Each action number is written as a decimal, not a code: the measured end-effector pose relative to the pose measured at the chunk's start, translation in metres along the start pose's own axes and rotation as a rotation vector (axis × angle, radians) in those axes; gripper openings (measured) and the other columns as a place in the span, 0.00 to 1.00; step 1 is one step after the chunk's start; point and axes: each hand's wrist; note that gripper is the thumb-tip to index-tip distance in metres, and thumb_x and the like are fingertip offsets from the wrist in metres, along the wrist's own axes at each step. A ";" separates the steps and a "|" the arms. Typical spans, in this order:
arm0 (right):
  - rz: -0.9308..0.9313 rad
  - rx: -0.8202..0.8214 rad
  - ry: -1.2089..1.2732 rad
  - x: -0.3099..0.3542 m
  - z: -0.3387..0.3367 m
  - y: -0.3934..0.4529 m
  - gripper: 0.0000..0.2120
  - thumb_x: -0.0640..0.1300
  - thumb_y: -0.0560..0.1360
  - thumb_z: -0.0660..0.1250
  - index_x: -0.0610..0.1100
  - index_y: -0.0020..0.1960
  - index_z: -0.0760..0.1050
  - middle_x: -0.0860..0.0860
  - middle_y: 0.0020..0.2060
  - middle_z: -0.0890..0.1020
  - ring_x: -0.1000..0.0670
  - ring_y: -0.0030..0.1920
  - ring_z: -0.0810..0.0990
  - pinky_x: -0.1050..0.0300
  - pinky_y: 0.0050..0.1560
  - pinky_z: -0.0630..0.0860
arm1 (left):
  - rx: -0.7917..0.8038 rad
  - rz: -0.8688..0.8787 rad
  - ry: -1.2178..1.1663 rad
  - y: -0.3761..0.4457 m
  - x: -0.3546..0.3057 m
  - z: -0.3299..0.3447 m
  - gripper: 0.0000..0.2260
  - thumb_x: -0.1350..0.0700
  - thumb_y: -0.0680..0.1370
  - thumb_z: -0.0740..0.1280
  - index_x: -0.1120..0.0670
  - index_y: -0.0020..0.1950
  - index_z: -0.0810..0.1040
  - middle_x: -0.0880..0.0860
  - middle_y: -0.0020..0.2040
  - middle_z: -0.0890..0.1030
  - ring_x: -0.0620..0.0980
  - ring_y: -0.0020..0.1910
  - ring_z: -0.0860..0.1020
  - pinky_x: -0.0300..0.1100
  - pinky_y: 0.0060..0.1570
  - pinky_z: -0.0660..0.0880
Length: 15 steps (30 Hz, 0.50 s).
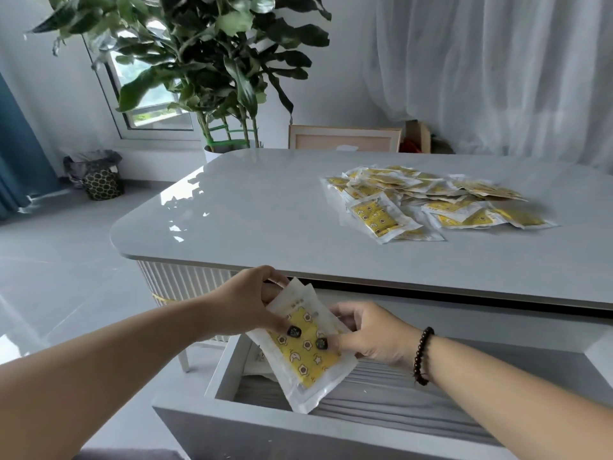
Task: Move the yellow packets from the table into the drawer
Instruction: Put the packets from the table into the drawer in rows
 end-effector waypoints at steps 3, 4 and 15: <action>0.020 0.062 0.019 -0.009 0.000 0.006 0.14 0.31 0.69 0.72 0.45 0.52 0.79 0.47 0.49 0.84 0.49 0.50 0.83 0.53 0.52 0.79 | 0.015 0.005 -0.030 0.004 0.006 0.010 0.25 0.63 0.64 0.79 0.52 0.55 0.71 0.51 0.44 0.86 0.50 0.44 0.84 0.52 0.48 0.81; 0.037 0.066 0.007 -0.011 -0.001 0.008 0.15 0.30 0.69 0.71 0.45 0.51 0.79 0.48 0.49 0.84 0.49 0.50 0.83 0.53 0.54 0.79 | 0.017 0.011 -0.045 0.004 0.009 0.013 0.25 0.63 0.65 0.79 0.52 0.56 0.71 0.52 0.44 0.86 0.51 0.44 0.84 0.52 0.49 0.81; 0.490 -0.327 -0.021 -0.060 -0.046 0.026 0.14 0.28 0.70 0.69 0.30 0.55 0.75 0.35 0.52 0.82 0.38 0.52 0.82 0.40 0.55 0.78 | 0.135 0.139 0.744 0.023 0.053 0.028 0.22 0.53 0.76 0.68 0.46 0.68 0.67 0.44 0.63 0.73 0.44 0.59 0.75 0.37 0.55 0.75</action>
Point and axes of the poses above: each hand's wrist, its own y-axis towards the middle knuckle, its own z-axis out of the palm, x = y × z
